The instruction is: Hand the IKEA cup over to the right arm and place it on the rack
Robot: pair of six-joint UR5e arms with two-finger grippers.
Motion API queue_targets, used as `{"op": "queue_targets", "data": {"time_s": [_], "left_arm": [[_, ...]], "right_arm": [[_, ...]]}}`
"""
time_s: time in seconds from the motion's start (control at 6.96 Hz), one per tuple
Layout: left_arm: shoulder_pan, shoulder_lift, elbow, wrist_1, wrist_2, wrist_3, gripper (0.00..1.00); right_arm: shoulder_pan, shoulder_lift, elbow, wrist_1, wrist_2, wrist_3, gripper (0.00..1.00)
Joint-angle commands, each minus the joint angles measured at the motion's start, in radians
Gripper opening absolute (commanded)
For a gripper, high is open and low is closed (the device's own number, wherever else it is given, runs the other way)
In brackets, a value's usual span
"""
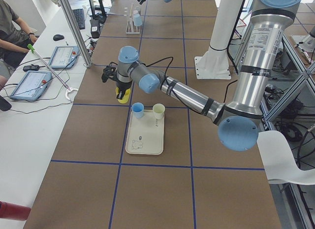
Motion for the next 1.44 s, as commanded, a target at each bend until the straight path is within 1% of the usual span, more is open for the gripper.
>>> {"op": "queue_targets", "data": {"time_s": [0.0,0.14,0.29,0.43,0.57,0.72,0.86,1.01,1.15,1.29], "left_arm": [[0.062,-0.114,-0.019,-0.044,-0.086,-0.354,0.00],[0.159,-0.159,-0.001,-0.165,-0.075,-0.568,0.00],[0.204,-0.185,0.025,-0.304,-0.069,-0.747,0.00],[0.210,-0.193,0.049,-0.432,-0.069,-0.876,0.00],[0.239,-0.228,0.086,-0.544,-0.030,-1.006,0.00],[0.283,-0.265,0.115,-0.616,0.047,-1.103,0.00],[0.323,-0.275,0.120,-0.678,0.110,-1.164,0.00],[0.371,-0.279,0.125,-0.766,0.205,-1.248,0.00],[0.396,-0.279,0.146,-0.872,0.271,-1.317,0.00],[0.405,-0.280,0.187,-0.981,0.312,-1.386,0.00]], "right_arm": [[-0.032,0.039,0.004,-0.001,-0.006,0.106,0.99],[-0.066,0.064,0.004,-0.001,-0.024,0.135,0.98],[-0.106,0.093,0.007,-0.001,-0.053,0.213,0.99],[-0.161,0.121,0.024,-0.005,-0.085,0.247,0.99],[-0.224,0.153,0.026,-0.003,-0.107,0.252,0.99],[-0.270,0.183,0.043,-0.005,-0.109,0.255,0.99],[-0.302,0.193,0.064,-0.003,-0.116,0.331,0.99],[-0.322,0.207,0.082,-0.001,-0.144,0.432,0.99],[-0.342,0.208,0.104,0.000,-0.165,0.519,0.99],[-0.344,0.208,0.131,0.000,-0.168,0.614,0.99]]}}
